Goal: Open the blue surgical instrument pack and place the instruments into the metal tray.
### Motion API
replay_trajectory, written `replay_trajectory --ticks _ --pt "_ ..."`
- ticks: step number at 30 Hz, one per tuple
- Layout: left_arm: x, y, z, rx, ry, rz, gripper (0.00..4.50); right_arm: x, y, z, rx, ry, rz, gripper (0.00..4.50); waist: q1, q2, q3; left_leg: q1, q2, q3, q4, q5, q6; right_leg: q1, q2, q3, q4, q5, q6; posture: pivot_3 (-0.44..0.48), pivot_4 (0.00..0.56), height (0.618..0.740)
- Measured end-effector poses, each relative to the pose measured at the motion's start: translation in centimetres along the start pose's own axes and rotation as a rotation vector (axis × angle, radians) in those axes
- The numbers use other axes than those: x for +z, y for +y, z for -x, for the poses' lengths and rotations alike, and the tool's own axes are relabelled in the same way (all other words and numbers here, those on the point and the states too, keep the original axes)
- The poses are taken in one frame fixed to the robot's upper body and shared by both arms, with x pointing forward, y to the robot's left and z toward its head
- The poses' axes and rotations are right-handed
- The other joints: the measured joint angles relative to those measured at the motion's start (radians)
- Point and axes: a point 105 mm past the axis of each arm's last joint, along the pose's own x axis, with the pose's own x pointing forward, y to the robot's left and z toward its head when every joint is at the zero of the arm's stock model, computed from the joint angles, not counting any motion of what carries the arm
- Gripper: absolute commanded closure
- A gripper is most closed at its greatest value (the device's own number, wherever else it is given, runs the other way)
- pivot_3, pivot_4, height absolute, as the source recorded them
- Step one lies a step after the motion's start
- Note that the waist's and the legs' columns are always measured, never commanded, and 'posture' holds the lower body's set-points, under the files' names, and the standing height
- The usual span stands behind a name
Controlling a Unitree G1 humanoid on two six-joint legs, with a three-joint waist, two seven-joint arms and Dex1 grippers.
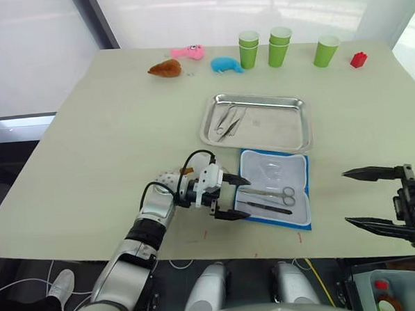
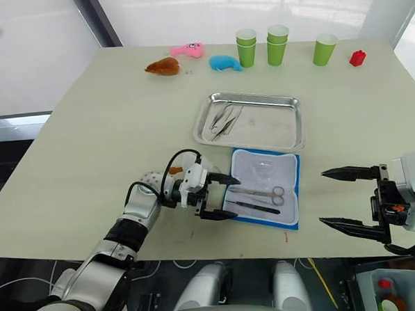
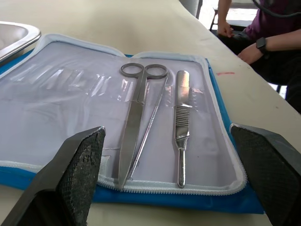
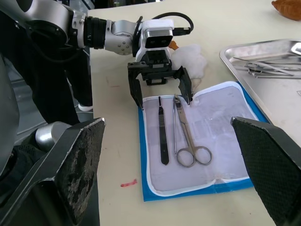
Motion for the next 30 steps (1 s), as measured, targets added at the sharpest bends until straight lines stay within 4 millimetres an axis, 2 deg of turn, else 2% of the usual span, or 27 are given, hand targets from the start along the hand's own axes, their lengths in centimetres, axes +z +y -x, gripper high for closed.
replay_trajectory --ticks 13,20,30 --pt "0.6 0.8 -0.4 0.036 -0.062 0.038 0.02 -0.3 0.0 -0.6 0.002 -0.009 -0.006 0.00 0.001 -0.001 0.001 -0.001 -0.001 -0.001 0.000 0.000 0.000 -0.001 0.000 0.000 0.000 0.000 0.000 0.000 0.150 0.740" --pt "0.0 1.0 0.0 0.015 0.038 -0.053 0.02 -0.1 -0.2 -0.8 0.008 -0.013 0.006 0.00 0.001 -0.001 0.001 -0.001 -0.001 -0.001 0.000 0.000 0.000 -0.001 0.000 0.000 0.000 0.000 0.000 0.000 0.150 0.740" --pt "-0.4 1.4 0.2 -0.049 0.098 -0.080 0.02 -0.1 -0.2 -1.0 0.026 -0.010 0.014 0.00 0.000 -0.001 0.000 -0.001 -0.001 0.000 0.000 0.000 0.000 0.000 0.000 0.000 0.000 0.000 0.000 0.000 0.150 0.740"
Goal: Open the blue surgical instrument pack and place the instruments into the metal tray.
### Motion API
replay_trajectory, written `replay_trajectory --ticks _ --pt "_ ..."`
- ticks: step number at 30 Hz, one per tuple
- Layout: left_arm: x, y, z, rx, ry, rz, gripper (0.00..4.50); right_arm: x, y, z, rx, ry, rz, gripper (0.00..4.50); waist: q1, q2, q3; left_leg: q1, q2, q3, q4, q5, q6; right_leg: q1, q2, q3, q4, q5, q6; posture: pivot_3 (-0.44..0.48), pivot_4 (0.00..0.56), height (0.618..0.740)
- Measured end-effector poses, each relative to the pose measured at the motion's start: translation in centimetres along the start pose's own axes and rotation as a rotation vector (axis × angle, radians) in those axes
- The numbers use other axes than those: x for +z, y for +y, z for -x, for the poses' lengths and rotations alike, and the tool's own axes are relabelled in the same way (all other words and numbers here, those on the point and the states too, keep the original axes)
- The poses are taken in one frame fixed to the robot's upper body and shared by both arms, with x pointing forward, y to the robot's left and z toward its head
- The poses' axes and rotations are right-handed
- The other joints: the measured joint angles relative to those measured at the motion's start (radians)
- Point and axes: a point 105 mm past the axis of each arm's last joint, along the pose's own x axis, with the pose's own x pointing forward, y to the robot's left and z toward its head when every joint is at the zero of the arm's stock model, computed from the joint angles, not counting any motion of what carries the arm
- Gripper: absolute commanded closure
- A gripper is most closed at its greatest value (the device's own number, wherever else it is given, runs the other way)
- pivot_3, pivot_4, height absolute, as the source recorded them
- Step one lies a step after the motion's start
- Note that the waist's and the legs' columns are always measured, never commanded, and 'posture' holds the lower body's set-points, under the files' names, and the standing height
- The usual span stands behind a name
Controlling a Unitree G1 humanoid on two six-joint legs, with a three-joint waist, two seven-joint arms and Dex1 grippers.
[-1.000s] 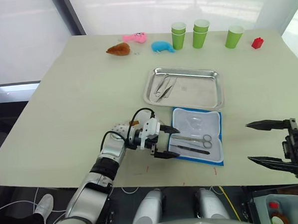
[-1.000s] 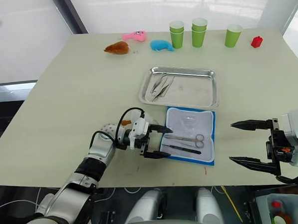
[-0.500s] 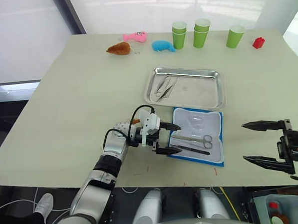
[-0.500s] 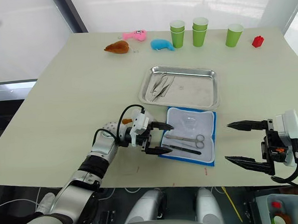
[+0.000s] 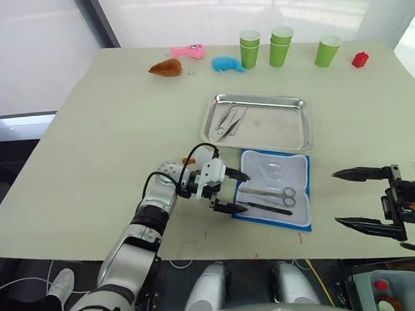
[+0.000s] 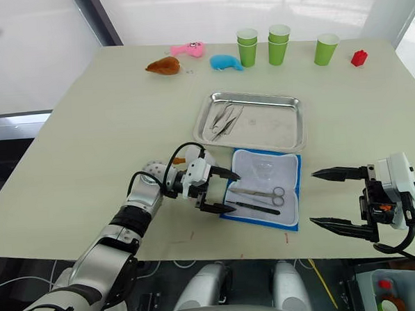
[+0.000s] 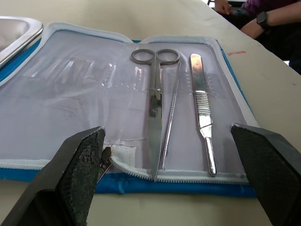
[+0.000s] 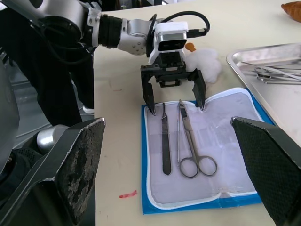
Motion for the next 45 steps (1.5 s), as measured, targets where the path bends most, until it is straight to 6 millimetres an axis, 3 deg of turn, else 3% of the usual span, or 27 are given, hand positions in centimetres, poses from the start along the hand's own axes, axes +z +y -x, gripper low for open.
replay_trajectory --ticks 17,21,27,36,45 --pt "-0.3 0.0 -0.1 -0.024 0.008 -0.016 0.02 0.1 -0.4 0.3 0.001 0.011 0.013 0.00 0.001 0.000 -0.004 0.001 0.000 0.000 0.000 0.000 0.000 0.001 0.000 0.000 0.000 0.000 0.000 0.000 0.150 0.740" --pt "-0.3 0.0 -0.1 -0.024 0.008 -0.014 0.02 -0.8 -0.6 -0.2 -0.008 0.055 0.026 0.00 0.000 0.000 -0.005 0.001 0.000 0.000 0.000 0.000 0.000 0.001 0.000 0.000 0.000 0.000 0.000 0.000 0.150 0.740" --pt "-0.4 0.0 -0.1 -0.023 0.008 -0.010 0.02 -2.2 -1.4 -2.2 -0.036 0.121 0.042 0.00 -0.001 0.000 -0.006 0.002 0.000 0.000 0.000 0.000 0.000 0.001 0.000 0.000 0.000 0.000 0.000 0.000 0.150 0.740" --pt "-0.4 0.0 -0.3 -0.030 0.011 -0.012 0.02 -4.2 -3.9 -7.1 -0.114 0.197 0.117 0.00 0.001 -0.001 -0.008 0.002 -0.002 -0.002 0.000 0.000 0.000 0.001 0.000 -0.001 0.000 0.000 0.000 0.000 0.150 0.740" --pt "-0.3 0.1 -0.3 -0.034 0.013 -0.013 0.02 -7.2 -5.3 -8.9 -0.134 0.377 0.119 0.00 0.001 -0.001 -0.009 0.001 -0.003 -0.004 0.000 0.000 0.000 0.001 0.000 -0.002 0.000 0.000 0.000 0.000 0.150 0.740"
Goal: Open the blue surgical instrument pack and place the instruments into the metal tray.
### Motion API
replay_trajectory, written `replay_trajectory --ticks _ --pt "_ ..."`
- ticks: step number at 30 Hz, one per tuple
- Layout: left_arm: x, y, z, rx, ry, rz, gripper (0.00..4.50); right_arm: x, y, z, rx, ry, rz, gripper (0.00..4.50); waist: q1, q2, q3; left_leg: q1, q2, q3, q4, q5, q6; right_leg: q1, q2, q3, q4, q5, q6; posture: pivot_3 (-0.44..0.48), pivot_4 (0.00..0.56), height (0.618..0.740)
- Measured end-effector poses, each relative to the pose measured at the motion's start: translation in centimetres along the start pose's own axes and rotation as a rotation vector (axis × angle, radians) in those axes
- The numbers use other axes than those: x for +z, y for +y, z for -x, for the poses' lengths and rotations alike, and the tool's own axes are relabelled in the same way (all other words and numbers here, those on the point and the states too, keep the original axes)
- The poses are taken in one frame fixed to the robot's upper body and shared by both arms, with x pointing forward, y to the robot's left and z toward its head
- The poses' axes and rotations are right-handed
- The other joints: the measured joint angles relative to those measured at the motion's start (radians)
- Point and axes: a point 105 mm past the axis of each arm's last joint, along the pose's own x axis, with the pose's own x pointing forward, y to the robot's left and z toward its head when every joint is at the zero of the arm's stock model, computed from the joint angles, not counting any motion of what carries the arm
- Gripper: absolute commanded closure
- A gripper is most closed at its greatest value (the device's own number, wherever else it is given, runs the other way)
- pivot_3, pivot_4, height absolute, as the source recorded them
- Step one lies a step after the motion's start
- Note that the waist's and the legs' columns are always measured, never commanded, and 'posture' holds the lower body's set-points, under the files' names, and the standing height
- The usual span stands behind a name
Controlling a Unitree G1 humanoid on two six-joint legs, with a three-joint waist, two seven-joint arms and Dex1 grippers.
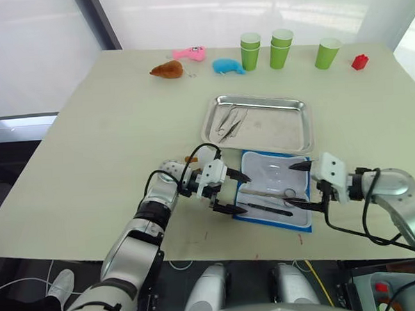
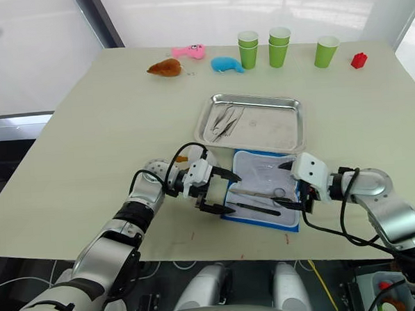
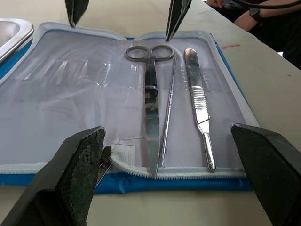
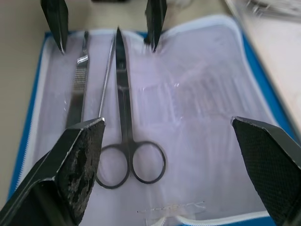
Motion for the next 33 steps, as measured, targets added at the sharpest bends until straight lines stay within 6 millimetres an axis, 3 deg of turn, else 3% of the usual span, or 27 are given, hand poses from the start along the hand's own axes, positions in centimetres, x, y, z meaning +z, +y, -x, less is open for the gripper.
replay_trajectory --ticks 4,10,30,33 --pt "0.0 0.0 0.0 -0.001 0.004 0.001 0.02 -0.2 -0.3 -0.9 -0.014 0.027 0.002 0.00 -0.001 0.000 0.000 0.000 0.000 0.000 0.000 0.000 0.000 0.000 0.000 0.000 0.000 0.000 0.000 0.000 0.150 0.740" --pt "0.0 0.1 0.0 -0.002 0.009 0.004 0.00 -0.2 0.6 -1.6 0.051 0.045 -0.005 2.76 -0.002 -0.001 -0.001 0.000 0.000 -0.001 0.000 0.000 0.000 0.000 0.000 0.000 0.000 0.000 0.000 0.000 0.150 0.740" --pt "-0.2 0.0 -0.2 -0.009 0.021 0.015 0.00 -0.4 0.8 -1.2 0.113 0.164 -0.002 2.76 -0.002 -0.002 -0.013 0.000 -0.001 -0.002 0.000 0.000 0.000 0.001 0.000 -0.001 -0.001 0.000 0.000 0.000 0.150 0.740" --pt "-0.3 0.0 -0.2 -0.008 0.022 0.017 0.00 -0.5 0.9 -1.3 0.119 0.165 -0.005 3.52 -0.002 -0.003 -0.014 0.000 -0.001 -0.002 0.000 0.000 0.000 0.001 0.000 -0.001 -0.001 0.000 0.000 0.000 0.150 0.740"
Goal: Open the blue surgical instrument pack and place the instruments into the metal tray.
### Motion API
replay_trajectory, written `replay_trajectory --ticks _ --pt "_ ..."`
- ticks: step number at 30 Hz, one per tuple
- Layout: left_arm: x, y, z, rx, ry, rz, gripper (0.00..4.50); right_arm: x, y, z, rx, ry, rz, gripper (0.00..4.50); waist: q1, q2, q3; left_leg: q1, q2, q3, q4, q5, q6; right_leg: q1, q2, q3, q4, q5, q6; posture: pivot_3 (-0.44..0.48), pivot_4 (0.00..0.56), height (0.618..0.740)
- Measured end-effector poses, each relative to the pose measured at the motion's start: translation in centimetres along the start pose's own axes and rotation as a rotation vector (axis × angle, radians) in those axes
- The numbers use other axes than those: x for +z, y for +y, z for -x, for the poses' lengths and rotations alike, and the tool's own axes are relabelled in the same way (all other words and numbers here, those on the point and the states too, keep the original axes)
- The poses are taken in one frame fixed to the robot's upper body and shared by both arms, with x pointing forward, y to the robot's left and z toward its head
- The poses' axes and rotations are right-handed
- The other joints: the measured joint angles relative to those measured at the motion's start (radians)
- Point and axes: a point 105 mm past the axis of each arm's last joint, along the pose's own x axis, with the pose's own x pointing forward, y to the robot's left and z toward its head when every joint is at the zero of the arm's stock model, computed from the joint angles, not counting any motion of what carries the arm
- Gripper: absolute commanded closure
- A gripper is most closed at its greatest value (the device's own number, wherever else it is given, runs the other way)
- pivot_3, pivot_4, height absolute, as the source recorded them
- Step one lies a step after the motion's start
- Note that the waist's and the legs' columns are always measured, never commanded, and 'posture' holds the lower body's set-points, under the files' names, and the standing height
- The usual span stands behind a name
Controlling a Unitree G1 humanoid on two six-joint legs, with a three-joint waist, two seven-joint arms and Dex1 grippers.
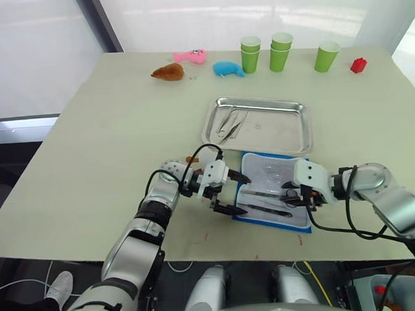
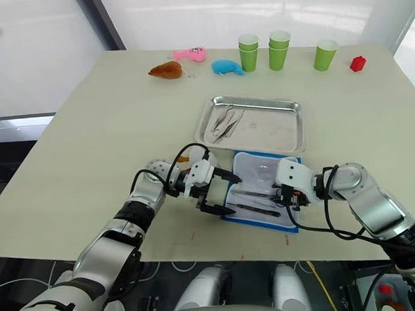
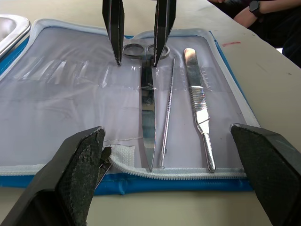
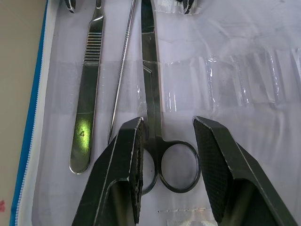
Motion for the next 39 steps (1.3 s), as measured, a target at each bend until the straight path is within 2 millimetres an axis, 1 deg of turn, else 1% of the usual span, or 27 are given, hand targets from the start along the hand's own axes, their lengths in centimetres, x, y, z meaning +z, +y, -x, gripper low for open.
replay_trajectory --ticks 1,2,11,14,23,27,39 --pt "0.0 0.0 0.0 0.000 0.001 0.001 0.00 0.0 0.1 -0.1 0.008 0.001 0.003 4.04 0.000 0.000 0.000 0.000 0.000 0.000 0.000 0.000 0.000 0.000 0.000 0.000 0.000 0.000 0.000 0.000 0.150 0.740" --pt "0.0 0.0 0.0 0.001 0.002 0.002 0.00 -0.1 0.3 -0.2 0.013 0.004 0.005 4.46 -0.001 -0.001 -0.001 0.000 0.000 0.000 0.000 0.000 0.000 0.000 0.000 0.000 0.000 0.000 0.000 0.000 0.150 0.740" --pt "-0.1 0.0 0.0 0.000 0.006 0.006 0.00 0.1 0.4 -0.3 0.011 0.003 0.017 4.46 -0.001 -0.002 -0.004 0.000 0.000 0.000 0.000 0.000 0.000 0.000 0.000 0.000 0.000 0.000 0.000 0.000 0.150 0.740" --pt "-0.2 -0.1 0.0 -0.001 0.005 0.011 0.00 0.5 0.5 -0.3 0.021 0.048 0.057 4.46 -0.002 -0.001 -0.005 0.000 0.000 0.000 0.000 0.000 0.000 0.000 0.000 0.000 0.000 0.000 0.000 0.000 0.150 0.740" --pt "-0.1 -0.3 -0.1 -0.004 0.005 0.013 0.00 1.5 0.5 -0.1 0.038 0.164 0.063 4.46 0.000 -0.001 -0.005 -0.002 0.000 -0.001 -0.001 0.000 0.000 -0.001 0.000 -0.001 -0.001 0.000 0.000 0.000 0.150 0.740" --pt "-0.1 -0.3 -0.2 -0.006 0.004 0.010 0.00 1.9 0.5 0.1 0.035 0.216 0.096 4.46 0.001 -0.001 -0.004 -0.002 0.000 -0.001 -0.001 0.000 0.000 -0.001 -0.001 -0.002 -0.002 0.000 0.000 0.000 0.150 0.740" --pt "-0.1 -0.3 -0.2 -0.006 0.008 0.012 0.00 3.2 0.6 0.5 0.016 0.244 0.115 4.46 0.000 -0.001 -0.004 -0.002 0.000 -0.002 -0.001 0.000 0.000 -0.002 -0.001 -0.002 -0.002 0.000 0.000 0.000 0.150 0.740"
